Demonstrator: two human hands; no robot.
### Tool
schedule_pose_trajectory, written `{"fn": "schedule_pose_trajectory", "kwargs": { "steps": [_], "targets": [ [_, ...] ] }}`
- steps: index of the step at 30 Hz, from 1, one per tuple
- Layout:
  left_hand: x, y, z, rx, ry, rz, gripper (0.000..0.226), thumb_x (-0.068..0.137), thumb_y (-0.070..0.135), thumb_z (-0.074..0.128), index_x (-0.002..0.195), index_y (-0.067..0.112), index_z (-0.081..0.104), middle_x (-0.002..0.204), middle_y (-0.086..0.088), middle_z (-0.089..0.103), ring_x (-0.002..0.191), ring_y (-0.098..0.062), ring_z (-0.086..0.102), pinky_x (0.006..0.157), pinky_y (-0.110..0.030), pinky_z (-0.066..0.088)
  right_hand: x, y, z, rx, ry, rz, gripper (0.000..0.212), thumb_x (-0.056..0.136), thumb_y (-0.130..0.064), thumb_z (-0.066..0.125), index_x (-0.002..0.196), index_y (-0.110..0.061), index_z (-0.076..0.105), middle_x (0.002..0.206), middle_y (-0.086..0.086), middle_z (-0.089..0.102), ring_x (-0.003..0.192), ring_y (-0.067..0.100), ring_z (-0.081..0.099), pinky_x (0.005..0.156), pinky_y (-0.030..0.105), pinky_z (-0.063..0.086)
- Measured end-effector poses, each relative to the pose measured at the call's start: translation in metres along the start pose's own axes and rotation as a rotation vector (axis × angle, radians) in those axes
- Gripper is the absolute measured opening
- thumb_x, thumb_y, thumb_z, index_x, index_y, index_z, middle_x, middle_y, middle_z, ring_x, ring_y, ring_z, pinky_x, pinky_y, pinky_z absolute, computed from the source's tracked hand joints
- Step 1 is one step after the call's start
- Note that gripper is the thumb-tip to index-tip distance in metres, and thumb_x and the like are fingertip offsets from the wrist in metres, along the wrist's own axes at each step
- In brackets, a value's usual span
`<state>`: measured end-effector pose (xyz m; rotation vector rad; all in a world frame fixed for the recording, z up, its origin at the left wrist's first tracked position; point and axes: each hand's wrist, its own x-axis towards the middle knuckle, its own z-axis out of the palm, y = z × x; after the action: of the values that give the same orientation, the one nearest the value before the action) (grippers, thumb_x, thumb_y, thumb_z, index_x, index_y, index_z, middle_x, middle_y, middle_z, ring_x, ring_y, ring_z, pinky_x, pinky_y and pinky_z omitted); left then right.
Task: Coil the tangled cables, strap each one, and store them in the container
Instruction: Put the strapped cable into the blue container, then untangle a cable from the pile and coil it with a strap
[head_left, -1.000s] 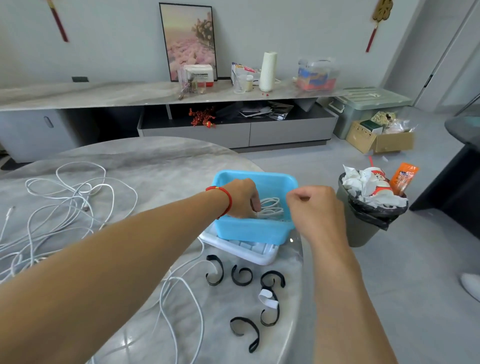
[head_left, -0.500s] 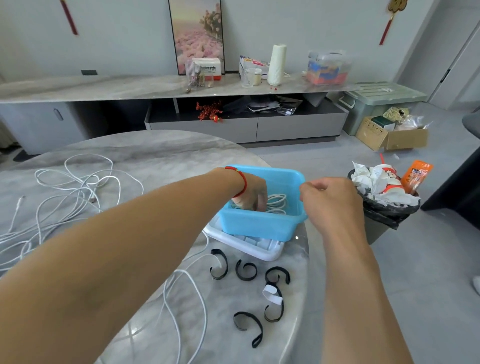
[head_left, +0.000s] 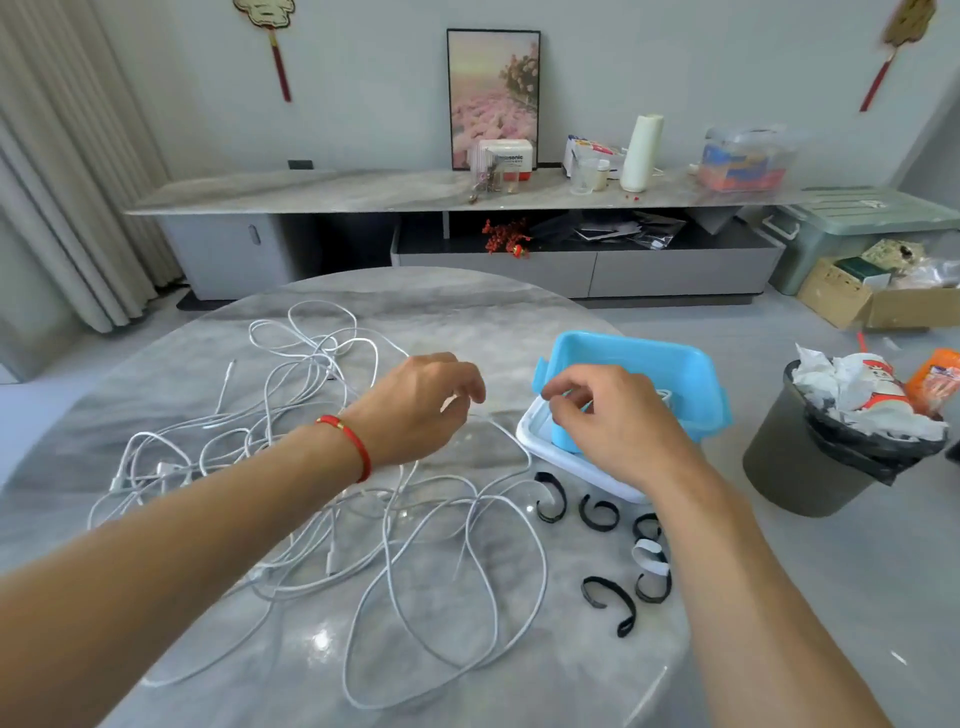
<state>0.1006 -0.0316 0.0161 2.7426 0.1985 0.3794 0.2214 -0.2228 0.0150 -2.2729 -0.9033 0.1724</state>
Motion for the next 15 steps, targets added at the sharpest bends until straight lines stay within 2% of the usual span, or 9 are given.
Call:
{"fn": "schedule_pose_trajectory", "kwargs": {
  "steps": [3,5,6,8,9,11,13,15],
  "targets": [
    [-0.054,-0.028,-0.006,0.107,-0.05,-0.011,0.018,0.097,0.023,0.057,0.108,0.017,0.069,0.103,-0.003,0.065,0.097,-0.024,0.06,0.086,-0.034,0.046,-0.011,-0.021,0.037,-0.204,-0.212,-0.139,0.02,0.096,-0.024,0.062,0.112,-0.026,0.073,0.109,-0.007,0.069,0.094,0.013,0.064,0.087,0.032,0.05],
    [-0.09,-0.039,-0.006,0.13,-0.121,0.002,0.027,0.098,0.038,0.055,0.117,0.022,0.066,0.11,-0.001,0.064,0.105,-0.023,0.059,0.092,-0.039,0.046,-0.017,-0.029,0.058,-0.332,-0.325,-0.196,0.031,0.095,-0.016,0.061,0.123,-0.028,0.067,0.128,-0.005,0.057,0.107,0.013,0.059,0.095,0.031,0.047],
    [-0.104,-0.043,-0.003,0.157,-0.177,0.028,0.036,0.098,0.047,0.051,0.127,0.028,0.062,0.12,0.0,0.062,0.115,-0.022,0.056,0.099,-0.039,0.043,-0.019,-0.028,0.066,-0.413,-0.375,-0.198,0.038,0.095,-0.011,0.058,0.127,-0.031,0.064,0.133,-0.005,0.053,0.116,0.015,0.057,0.097,0.032,0.046],
    [-0.127,-0.046,0.005,0.293,-0.314,0.127,0.052,0.098,0.061,0.04,0.147,0.046,0.038,0.146,0.007,0.046,0.137,-0.017,0.038,0.116,-0.047,0.025,-0.02,-0.023,0.076,-0.546,-0.415,-0.161,0.049,0.095,-0.003,0.054,0.132,-0.035,0.06,0.138,-0.007,0.054,0.127,0.018,0.054,0.097,0.032,0.045],
    [-0.137,-0.048,0.009,0.355,-0.378,0.157,0.055,0.096,0.067,0.034,0.149,0.053,0.028,0.155,0.01,0.035,0.145,-0.016,0.026,0.119,-0.056,0.014,-0.021,-0.023,0.082,-0.571,-0.412,-0.142,0.049,0.096,-0.004,0.055,0.133,-0.035,0.06,0.138,-0.007,0.057,0.128,0.018,0.055,0.096,0.031,0.046],
    [-0.144,-0.046,0.02,0.381,-0.48,0.133,0.057,0.093,0.075,0.026,0.147,0.057,0.026,0.162,0.013,0.022,0.151,-0.021,0.01,0.113,-0.072,-0.002,-0.02,-0.019,0.089,-0.551,-0.39,-0.107,0.037,0.099,-0.015,0.061,0.131,-0.032,0.063,0.134,-0.003,0.063,0.124,0.02,0.059,0.098,0.033,0.048],
    [-0.147,-0.047,0.029,0.397,-0.548,0.089,0.056,0.092,0.076,0.026,0.142,0.051,0.036,0.161,0.01,0.023,0.151,-0.028,0.008,0.106,-0.081,-0.003,-0.02,-0.024,0.092,-0.5,-0.351,-0.078,0.027,0.097,-0.026,0.068,0.124,-0.029,0.069,0.123,-0.001,0.068,0.115,0.021,0.063,0.096,0.035,0.05],
    [-0.146,-0.054,0.032,0.488,-0.594,0.087,0.047,0.097,0.064,0.035,0.138,0.041,0.042,0.159,0.005,0.025,0.15,-0.029,0.008,0.104,-0.083,0.003,-0.019,-0.03,0.088,-0.426,-0.26,-0.094,0.017,0.091,-0.029,0.074,0.108,-0.028,0.076,0.107,-0.004,0.072,0.105,0.017,0.065,0.09,0.035,0.052]
  ]
}}
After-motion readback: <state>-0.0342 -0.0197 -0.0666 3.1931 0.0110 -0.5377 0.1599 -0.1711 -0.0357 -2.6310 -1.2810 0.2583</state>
